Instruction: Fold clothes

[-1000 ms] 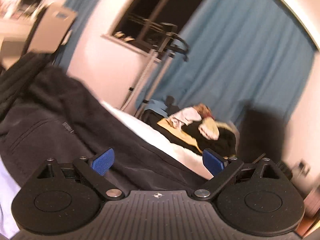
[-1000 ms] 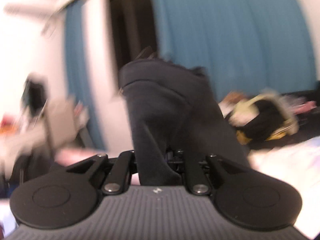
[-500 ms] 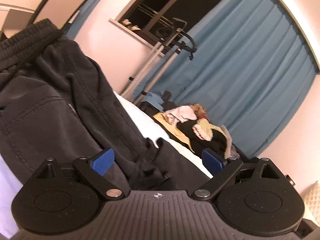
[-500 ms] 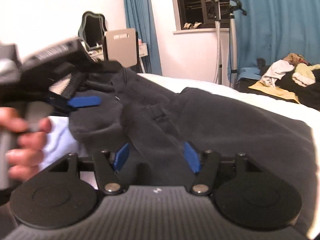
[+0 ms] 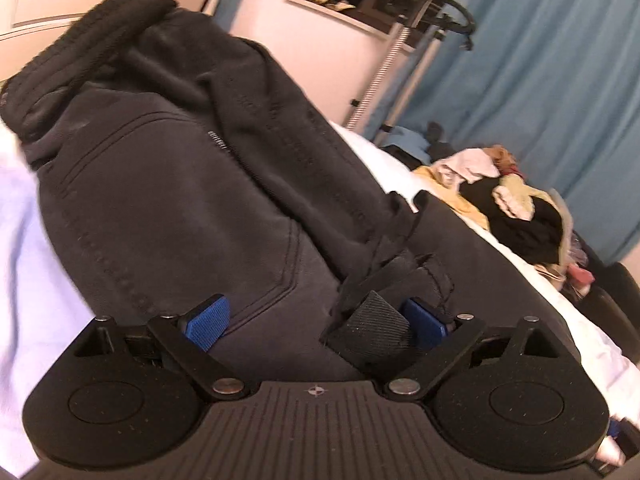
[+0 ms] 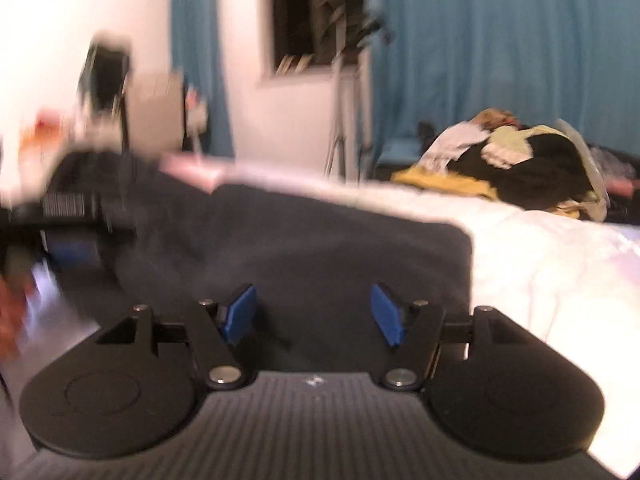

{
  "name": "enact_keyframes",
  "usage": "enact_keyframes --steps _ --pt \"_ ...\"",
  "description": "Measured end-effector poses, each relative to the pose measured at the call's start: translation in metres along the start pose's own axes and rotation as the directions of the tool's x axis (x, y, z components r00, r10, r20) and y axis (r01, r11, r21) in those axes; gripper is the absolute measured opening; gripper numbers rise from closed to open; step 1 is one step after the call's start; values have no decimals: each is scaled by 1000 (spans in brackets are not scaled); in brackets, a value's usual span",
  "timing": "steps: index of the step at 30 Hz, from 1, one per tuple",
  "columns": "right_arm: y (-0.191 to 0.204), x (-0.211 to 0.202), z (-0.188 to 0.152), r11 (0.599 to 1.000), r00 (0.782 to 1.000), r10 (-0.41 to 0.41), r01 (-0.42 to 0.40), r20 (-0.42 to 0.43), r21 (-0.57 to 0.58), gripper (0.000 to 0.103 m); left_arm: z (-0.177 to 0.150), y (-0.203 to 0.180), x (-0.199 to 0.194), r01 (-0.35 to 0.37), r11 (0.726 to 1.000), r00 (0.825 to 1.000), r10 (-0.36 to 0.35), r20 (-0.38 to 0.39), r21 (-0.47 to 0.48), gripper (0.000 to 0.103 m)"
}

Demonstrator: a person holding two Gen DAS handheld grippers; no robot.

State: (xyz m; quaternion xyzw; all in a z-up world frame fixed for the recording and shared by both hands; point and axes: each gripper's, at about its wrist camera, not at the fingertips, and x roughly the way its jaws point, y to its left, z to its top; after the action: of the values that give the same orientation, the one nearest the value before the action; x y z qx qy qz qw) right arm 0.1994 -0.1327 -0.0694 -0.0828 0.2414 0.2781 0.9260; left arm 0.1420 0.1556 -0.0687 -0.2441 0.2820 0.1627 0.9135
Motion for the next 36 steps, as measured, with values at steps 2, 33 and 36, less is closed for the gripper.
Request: enact_keyframes --steps 2,33,36 --pt "11 5 -9 998 998 -5 2 -55 -70 66 -3 -7 -10 -25 1000 999 24 37 19 96" --pt "2 -5 23 987 995 29 -14 92 -162 11 -1 -30 -40 392 920 917 -391 74 0 94" --pt "-5 -13 30 994 992 33 -20 119 -108 11 -4 -24 -34 532 821 837 -547 -17 -207 94"
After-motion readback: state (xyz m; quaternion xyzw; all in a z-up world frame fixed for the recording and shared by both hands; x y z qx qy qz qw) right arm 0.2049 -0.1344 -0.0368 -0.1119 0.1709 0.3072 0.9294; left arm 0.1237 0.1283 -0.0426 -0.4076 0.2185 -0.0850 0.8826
